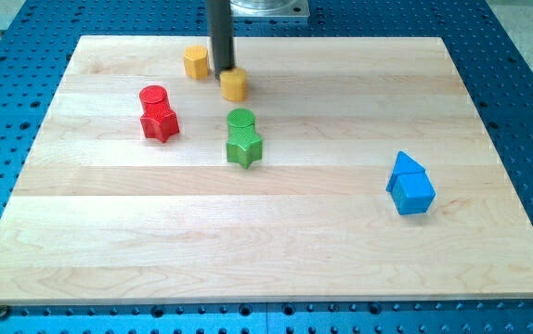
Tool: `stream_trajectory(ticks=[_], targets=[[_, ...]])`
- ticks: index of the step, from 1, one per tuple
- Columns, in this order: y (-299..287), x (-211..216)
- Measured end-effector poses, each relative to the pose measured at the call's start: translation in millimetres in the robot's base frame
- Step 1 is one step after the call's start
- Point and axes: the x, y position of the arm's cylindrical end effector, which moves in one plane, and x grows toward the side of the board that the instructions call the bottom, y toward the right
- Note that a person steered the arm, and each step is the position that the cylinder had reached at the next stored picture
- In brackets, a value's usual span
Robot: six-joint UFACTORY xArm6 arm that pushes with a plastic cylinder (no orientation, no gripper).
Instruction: Make a vertical line with yellow and green blocks
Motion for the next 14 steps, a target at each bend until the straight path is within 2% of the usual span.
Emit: stream_trajectory(ticks=[1, 2, 3, 4, 5, 6, 7, 8, 9, 11, 12, 13, 14], targets=[[38, 32], [36, 18], [9, -30], [11, 44], [19, 39], [42, 16], [135, 87], [85, 116], [65, 82], [49, 62], [15, 62], [21, 34], [-49, 35]])
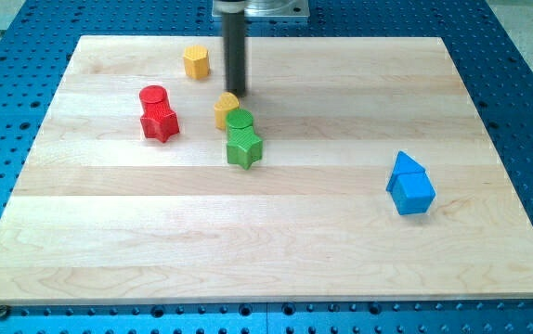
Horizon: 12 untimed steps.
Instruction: Make a vertical line with yellow and green blocks
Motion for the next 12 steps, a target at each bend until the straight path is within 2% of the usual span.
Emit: stream_trajectory(ticks=[1, 2, 3, 5, 6, 7, 8, 9, 10, 11, 12], targets=[[-33, 42], [-16, 60], [0, 37], [26, 27], [-29, 43], [-71, 18], [-72, -49], [-58, -92], [6, -41], [12, -55], [47, -57]])
